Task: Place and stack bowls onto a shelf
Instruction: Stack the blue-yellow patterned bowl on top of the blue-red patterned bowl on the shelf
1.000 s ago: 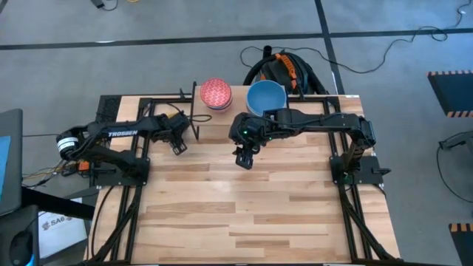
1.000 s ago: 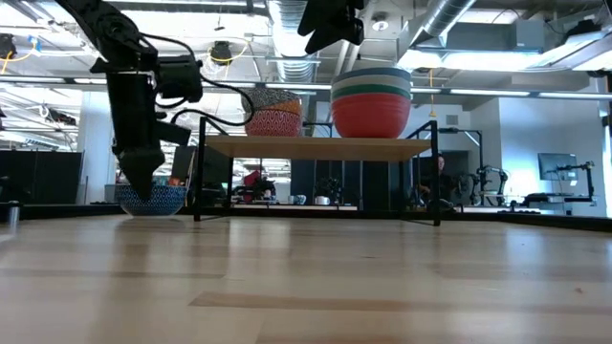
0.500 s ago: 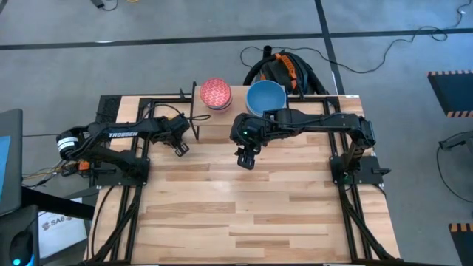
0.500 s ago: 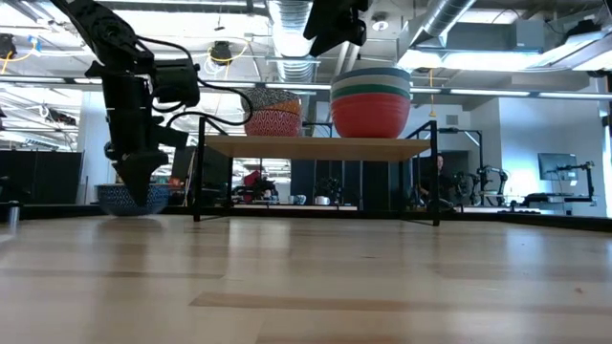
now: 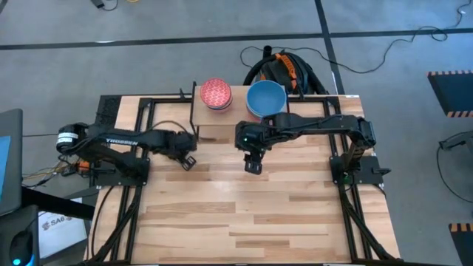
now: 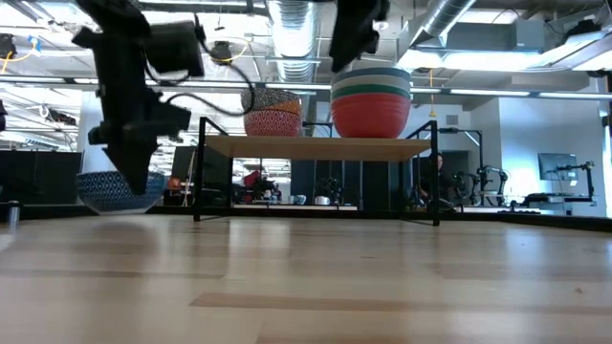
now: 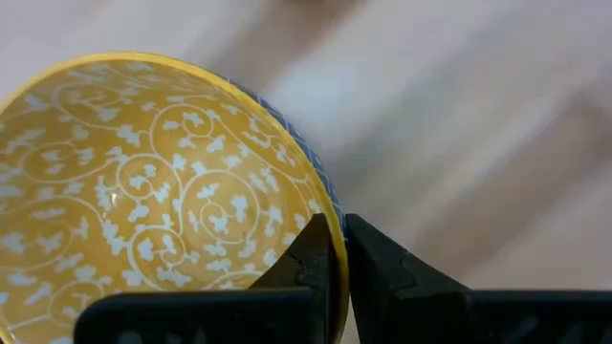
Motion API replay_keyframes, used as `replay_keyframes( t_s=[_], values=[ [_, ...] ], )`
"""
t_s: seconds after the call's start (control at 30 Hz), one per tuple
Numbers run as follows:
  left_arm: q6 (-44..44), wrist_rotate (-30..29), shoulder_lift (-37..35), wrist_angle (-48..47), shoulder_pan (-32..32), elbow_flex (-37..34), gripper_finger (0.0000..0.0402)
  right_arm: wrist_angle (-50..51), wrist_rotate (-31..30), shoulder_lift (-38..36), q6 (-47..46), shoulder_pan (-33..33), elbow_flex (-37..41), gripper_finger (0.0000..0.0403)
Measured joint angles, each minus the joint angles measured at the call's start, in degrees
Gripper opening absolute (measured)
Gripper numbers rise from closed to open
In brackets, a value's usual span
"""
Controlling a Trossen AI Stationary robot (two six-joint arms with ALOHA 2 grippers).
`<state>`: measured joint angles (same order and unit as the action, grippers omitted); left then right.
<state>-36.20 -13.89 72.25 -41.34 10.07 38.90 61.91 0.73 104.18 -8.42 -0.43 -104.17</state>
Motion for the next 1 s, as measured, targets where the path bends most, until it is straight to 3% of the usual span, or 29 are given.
replay_keyframes(
  t_s=[0.23,0.47,0.67,1.0],
  values=[
    [-9.16,-3.53,0.04,1.24,-19.23,4.86,0.0003,-7.53,5.2,-1.94,0.02,1.01,12.05,0.0207],
    [1.03,-8.83,2.37,9.73,-35.73,5.76,0.0003,-19.51,8.83,-1.94,-8.17,-0.15,18.09,0.0207],
    [14.73,-5.37,10.64,13.24,-40.02,7.41,0.0005,-28.22,8.46,0.51,-8.25,0.07,17.86,0.0207],
    [39.18,-6.79,26.91,4.08,-40.29,23.98,0.0005,-34.19,14.68,8.46,-0.5,-0.25,18.07,0.0207]
  ],
)
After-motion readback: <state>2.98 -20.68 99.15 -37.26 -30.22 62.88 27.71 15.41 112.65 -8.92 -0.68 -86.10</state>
